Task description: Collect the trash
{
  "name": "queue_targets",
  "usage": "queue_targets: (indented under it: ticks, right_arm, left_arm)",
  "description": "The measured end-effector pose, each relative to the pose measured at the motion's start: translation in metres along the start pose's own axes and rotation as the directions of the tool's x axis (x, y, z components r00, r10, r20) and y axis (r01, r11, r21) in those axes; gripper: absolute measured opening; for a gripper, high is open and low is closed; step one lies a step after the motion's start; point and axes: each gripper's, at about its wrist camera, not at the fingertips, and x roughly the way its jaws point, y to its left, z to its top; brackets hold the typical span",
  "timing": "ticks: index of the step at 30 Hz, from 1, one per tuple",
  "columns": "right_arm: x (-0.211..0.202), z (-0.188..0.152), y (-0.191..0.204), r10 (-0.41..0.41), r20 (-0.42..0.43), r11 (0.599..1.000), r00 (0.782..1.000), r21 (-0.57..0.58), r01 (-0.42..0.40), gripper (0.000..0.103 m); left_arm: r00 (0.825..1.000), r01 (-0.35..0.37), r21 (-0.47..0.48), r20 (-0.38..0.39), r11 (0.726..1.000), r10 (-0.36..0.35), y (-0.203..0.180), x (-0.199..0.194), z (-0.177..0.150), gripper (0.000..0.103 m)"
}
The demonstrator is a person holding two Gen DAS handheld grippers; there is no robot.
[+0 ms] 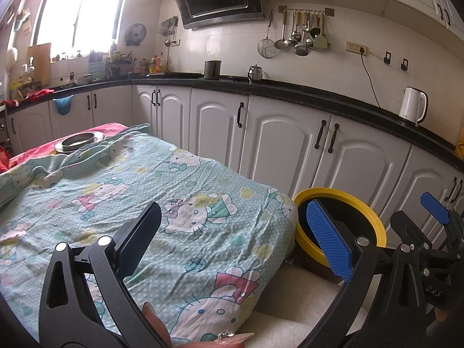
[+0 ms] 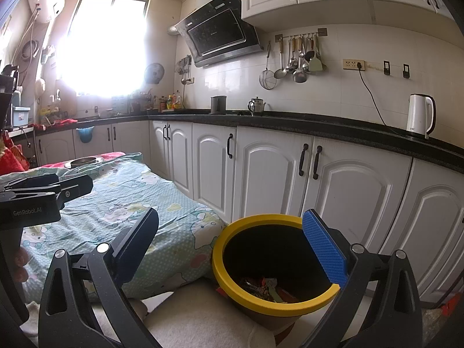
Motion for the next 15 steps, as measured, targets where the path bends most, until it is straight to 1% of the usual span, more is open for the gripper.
queue_targets:
  ticks: [15]
  right_arm:
    - [0.0002, 0.0000, -0.0006, 0.001, 0.000, 1.000, 1.000, 0.000, -0.001, 0.097]
  left_arm:
    - [1.000, -0.001, -0.001, 0.000, 1.000, 0.001, -0.0009, -0.0001, -0.0007, 0.092]
